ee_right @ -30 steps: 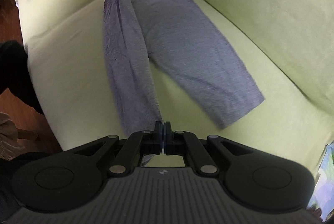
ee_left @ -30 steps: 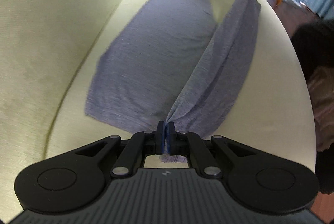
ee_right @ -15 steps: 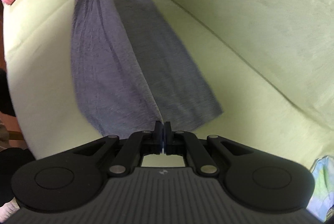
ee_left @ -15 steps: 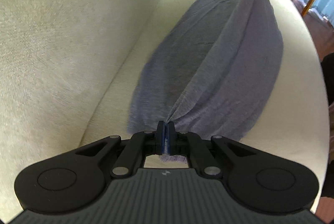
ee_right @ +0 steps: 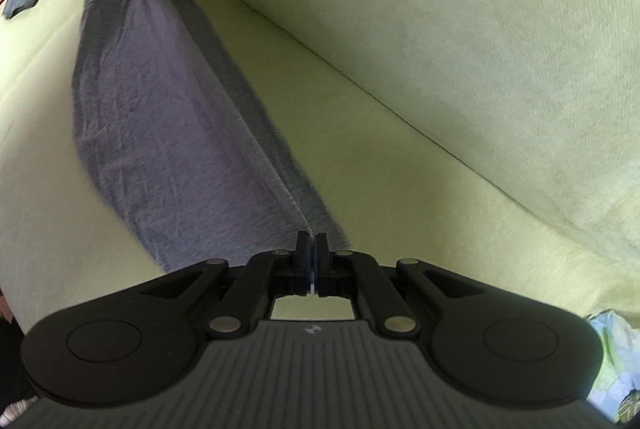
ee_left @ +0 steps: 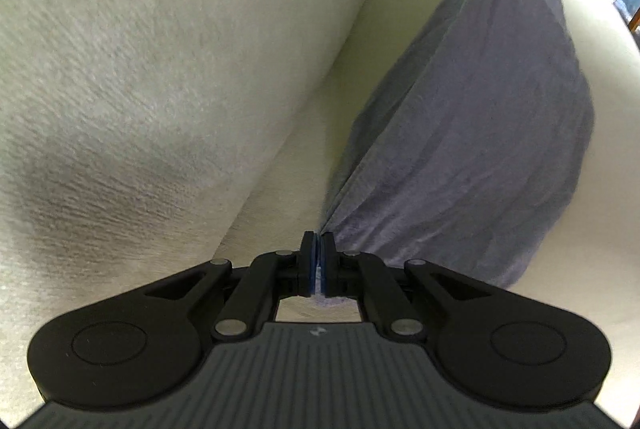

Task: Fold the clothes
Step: 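Lift the pants with both grippers and fold the legs over toward the waistband, then lower the folded pants onto the sofa and open both grippers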

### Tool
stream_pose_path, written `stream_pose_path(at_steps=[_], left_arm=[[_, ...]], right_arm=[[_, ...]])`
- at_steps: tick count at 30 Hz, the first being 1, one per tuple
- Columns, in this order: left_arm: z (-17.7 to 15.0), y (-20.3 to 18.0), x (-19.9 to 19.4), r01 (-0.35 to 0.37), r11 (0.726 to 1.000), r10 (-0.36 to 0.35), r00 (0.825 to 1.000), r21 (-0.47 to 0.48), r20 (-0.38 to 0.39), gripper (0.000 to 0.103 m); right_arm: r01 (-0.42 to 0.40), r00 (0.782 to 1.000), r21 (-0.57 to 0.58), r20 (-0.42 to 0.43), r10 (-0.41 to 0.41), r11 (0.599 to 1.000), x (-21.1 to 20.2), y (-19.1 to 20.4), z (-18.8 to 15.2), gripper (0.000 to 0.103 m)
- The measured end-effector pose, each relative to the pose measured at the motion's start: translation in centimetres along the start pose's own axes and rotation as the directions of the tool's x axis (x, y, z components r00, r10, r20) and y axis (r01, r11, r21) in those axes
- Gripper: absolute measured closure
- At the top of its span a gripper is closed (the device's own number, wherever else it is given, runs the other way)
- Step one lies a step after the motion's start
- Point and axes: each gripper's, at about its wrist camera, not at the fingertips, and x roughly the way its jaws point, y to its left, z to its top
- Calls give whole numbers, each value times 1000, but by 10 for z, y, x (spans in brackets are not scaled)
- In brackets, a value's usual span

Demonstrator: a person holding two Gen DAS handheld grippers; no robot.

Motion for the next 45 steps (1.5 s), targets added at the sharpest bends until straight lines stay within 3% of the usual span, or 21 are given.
stream_pose_path(at_steps=[11, 17, 26, 30, 31, 32, 33, 36, 38, 40, 42, 45], left_arm=[[-1, -9, 25, -67, 998, 67, 998, 2, -3, 103], [-5, -16, 32, -69, 998, 69, 998, -6, 8, 103], [-14, -22, 38, -96, 989, 102, 994, -115, 44, 99], [-17, -32, 44, -105, 987, 111, 993, -121, 44, 99], [-17, -35, 46, -112, 986, 119, 992, -126, 44, 99], [-18, -35, 47, -121, 984, 128, 991, -127, 43, 98], [-18, -36, 47, -130, 983, 137, 990, -128, 42, 98], [-10, -37, 46, -165, 977, 172, 984, -132, 42, 84], [-9, -42, 43, -196, 968, 206, 977, -160, 48, 68], [-14, -43, 38, -200, 950, 219, 974, -240, 52, 67], [-16, -49, 33, -229, 942, 250, 967, -244, 56, 67], [-18, -65, 20, -267, 928, 295, 953, -258, 75, 67]], right_arm=[[15, 999, 118, -39, -10, 993, 48, -9, 1, 103], [-2, 999, 195, -40, 10, 981, 70, -20, -2, 103], [-8, 999, 274, -29, 17, 962, 83, -16, -19, 102], [-1, 1000, 314, -8, 3, 950, 80, -14, -27, 102], [11, 1000, 327, 0, -12, 945, 79, -14, -29, 93], [36, 999, 347, 17, -44, 937, 76, -15, -33, 79], [52, 997, 374, 29, -68, 926, 73, -17, -36, 75], [65, 993, 451, 57, -102, 890, 63, -19, -47, 76], [59, 991, 511, 75, -113, 858, 51, -12, -63, 76], [53, 989, 546, 85, -118, 836, 45, -6, -74, 76], [34, 987, 598, 104, -120, 801, 37, 7, -90, 76], [-48, 982, 696, 165, -94, 716, 28, 34, -117, 76]])
